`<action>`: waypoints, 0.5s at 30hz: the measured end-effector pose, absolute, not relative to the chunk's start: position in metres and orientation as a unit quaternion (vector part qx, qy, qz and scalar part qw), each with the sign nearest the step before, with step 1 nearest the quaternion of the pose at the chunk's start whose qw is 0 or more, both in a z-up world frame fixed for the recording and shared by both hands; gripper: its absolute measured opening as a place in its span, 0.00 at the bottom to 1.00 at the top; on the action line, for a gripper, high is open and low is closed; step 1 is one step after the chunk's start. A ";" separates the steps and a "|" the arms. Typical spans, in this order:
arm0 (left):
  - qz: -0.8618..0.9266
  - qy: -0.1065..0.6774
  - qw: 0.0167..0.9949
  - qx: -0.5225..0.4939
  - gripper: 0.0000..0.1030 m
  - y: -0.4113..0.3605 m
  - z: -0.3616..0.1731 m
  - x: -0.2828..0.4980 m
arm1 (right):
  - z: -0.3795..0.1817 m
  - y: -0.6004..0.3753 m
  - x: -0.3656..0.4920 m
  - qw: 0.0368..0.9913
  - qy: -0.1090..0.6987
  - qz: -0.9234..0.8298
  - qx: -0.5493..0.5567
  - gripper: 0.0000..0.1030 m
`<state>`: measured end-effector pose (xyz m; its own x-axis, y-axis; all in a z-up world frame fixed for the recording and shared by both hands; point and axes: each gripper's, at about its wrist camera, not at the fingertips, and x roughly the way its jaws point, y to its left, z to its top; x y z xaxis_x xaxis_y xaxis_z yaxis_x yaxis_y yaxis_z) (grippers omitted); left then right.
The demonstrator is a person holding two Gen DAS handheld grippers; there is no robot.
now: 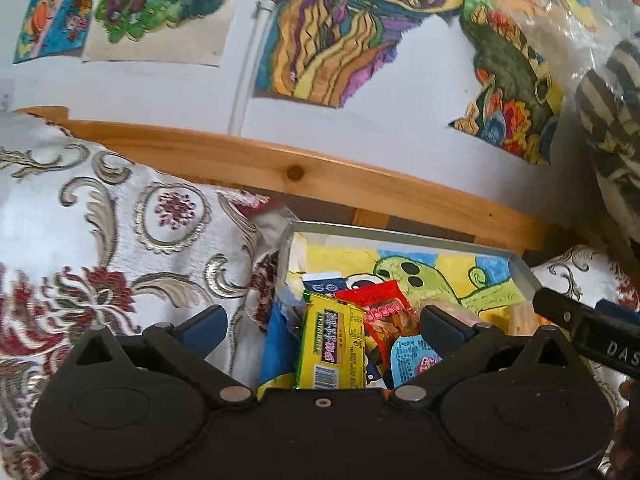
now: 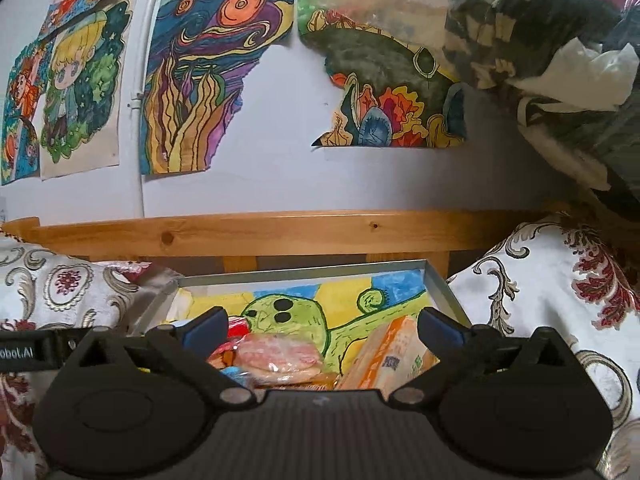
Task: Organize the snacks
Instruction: 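Withdraw both open tools up and away from the filled tray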
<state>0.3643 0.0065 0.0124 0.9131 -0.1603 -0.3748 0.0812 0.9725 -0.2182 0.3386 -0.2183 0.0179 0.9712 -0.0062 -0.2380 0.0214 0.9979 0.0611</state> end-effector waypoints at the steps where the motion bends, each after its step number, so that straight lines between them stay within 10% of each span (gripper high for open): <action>1: -0.059 0.197 0.973 -0.101 0.99 0.008 0.014 0.361 | 0.019 -0.218 0.335 0.992 0.118 -0.007 0.032 1.00; 15: -0.043 0.185 0.977 -0.101 0.99 0.005 0.033 0.294 | 0.027 -0.222 0.267 0.992 0.119 -0.004 0.044 1.00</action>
<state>0.2941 0.0051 0.0333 0.9280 -0.1208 -0.3525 0.0462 0.9760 -0.2128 0.2671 -0.2222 0.0267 0.9718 0.0021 -0.2360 0.0190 0.9960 0.0873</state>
